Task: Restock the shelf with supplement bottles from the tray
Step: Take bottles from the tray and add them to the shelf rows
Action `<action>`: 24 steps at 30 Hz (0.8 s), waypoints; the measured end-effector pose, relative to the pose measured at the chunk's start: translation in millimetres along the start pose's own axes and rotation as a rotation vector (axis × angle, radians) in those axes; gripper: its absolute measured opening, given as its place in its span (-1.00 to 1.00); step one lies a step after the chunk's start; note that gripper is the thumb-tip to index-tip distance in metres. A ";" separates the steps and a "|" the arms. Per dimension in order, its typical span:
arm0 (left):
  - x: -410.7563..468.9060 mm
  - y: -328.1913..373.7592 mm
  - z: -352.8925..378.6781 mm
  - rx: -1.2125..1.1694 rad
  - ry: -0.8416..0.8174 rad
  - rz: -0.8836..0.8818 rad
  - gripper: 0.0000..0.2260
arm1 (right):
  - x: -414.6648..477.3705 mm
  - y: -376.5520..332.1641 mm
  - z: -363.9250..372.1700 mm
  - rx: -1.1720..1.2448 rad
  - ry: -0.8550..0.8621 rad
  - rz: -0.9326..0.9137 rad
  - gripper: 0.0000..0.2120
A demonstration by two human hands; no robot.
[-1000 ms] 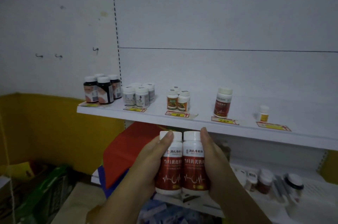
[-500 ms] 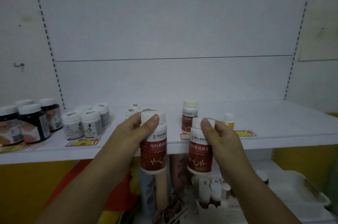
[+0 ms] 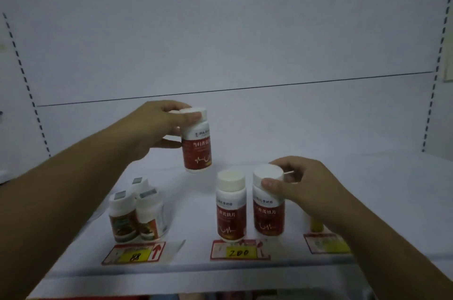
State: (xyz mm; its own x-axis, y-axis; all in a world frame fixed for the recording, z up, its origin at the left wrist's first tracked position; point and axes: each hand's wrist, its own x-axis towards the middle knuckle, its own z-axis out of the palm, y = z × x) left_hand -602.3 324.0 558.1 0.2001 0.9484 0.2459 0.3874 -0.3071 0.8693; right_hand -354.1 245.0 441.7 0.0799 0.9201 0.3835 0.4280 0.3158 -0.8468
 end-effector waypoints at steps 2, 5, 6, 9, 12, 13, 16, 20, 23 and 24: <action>18.4 -7.2 12.2 0.000 -0.025 -0.052 -0.77 | 6.5 9.4 1.0 -0.004 -0.058 -0.006 -0.85; 36.9 -20.2 31.1 0.022 -0.116 -0.164 -0.76 | 16.6 15.2 2.5 0.024 -0.108 -0.003 -0.83; 40.8 -25.2 37.5 0.041 -0.155 -0.196 -0.76 | 19.6 15.3 3.8 0.024 -0.130 -0.003 -0.82; 47.2 -39.1 52.9 0.097 -0.273 -0.277 -0.77 | 24.3 15.1 8.5 -0.002 -0.179 -0.008 -0.77; 49.6 -47.8 59.3 0.143 -0.348 -0.336 -0.76 | 26.7 16.0 11.9 -0.016 -0.207 -0.026 -0.74; 50.0 -49.7 59.4 0.145 -0.359 -0.348 -0.74 | 26.5 16.3 12.5 -0.017 -0.211 -0.028 -0.74; 48.2 -51.7 56.3 0.136 -0.393 -0.374 -0.70 | 25.4 18.6 11.9 0.006 -0.198 -0.022 -0.78; 38.9 -50.3 55.9 0.136 -0.367 -0.381 -0.74 | 21.3 16.1 11.2 -0.027 -0.194 -0.013 -0.81; 27.2 -41.8 58.8 0.208 -0.273 -0.333 -0.63 | 20.5 4.6 8.3 -0.142 -0.186 -0.029 -0.60; 22.4 -36.5 59.0 0.249 -0.231 -0.301 -0.56 | 22.8 0.3 5.7 -0.184 -0.165 -0.037 -0.51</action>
State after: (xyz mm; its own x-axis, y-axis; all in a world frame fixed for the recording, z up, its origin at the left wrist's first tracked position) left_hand -558.9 351.8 506.5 0.2296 0.9647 -0.1288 0.6579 -0.0563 0.7510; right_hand -357.2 267.3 448.1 -0.0805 0.9389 0.3345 0.5856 0.3161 -0.7464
